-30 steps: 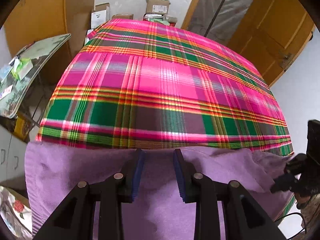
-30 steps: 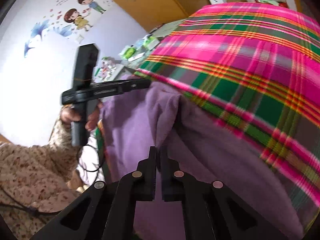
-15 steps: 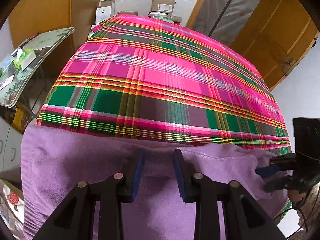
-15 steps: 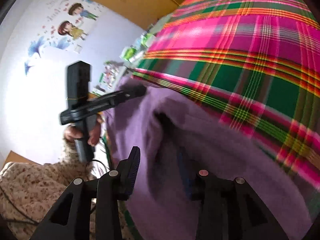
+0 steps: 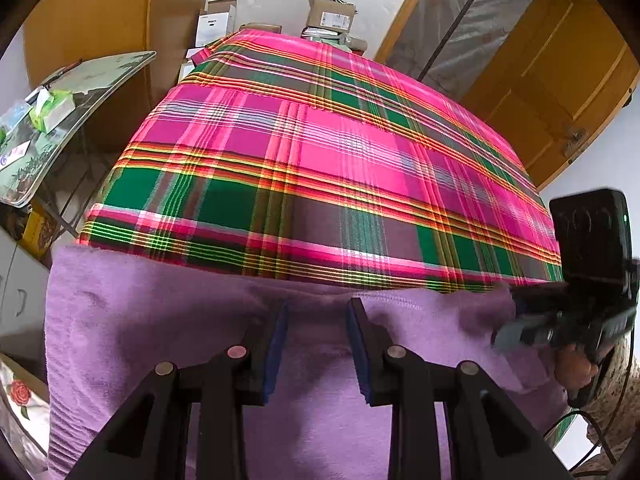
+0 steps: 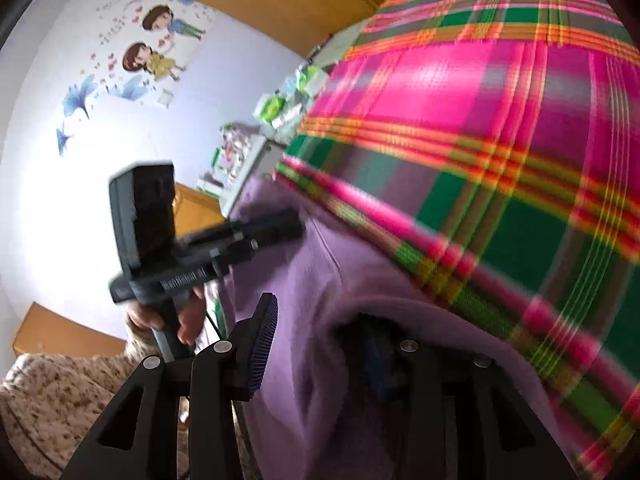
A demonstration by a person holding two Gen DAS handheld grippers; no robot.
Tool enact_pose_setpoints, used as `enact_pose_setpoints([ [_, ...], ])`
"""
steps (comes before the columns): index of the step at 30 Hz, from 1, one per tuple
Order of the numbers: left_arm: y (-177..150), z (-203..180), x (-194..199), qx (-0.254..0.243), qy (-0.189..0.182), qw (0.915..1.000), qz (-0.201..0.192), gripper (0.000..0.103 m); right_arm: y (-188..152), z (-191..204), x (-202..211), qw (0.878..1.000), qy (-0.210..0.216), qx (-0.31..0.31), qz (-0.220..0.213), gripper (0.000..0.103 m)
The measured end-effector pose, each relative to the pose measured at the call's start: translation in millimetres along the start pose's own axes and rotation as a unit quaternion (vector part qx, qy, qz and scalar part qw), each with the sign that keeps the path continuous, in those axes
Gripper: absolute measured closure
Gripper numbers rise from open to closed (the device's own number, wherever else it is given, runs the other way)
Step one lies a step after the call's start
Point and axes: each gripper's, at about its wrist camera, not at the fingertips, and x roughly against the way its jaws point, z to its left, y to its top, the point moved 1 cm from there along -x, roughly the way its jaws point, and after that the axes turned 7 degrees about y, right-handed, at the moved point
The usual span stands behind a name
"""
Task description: Fold clothes
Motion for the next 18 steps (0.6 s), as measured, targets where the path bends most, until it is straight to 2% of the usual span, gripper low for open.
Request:
enact_pose_setpoints([
  [3,2.7,1.0,1.4,0.003,0.001,1.0000,-0.006,0.072,13.7,-4.8,13.3,0.999,-0.012,-0.008,-0.034,0.062],
  [7,7.0,-2.1,4.8,-0.005,0.002,0.9999,-0.016,0.072,26.2,-13.4,21.0,0.999,-0.024,-0.020,-0.042,0.086],
  [13,13.3,-16.5,-0.5,-0.041,-0.006,0.9990,-0.017,0.072,38.8,-29.6,19.3,0.998,-0.043,-0.038,-0.015,0.087],
  [18,19.2,-45.9,-8.8,-0.096,-0.025,0.9950,-0.011,0.072,37.5,-43.0,14.0,0.997,-0.064,-0.046,0.021,0.087],
])
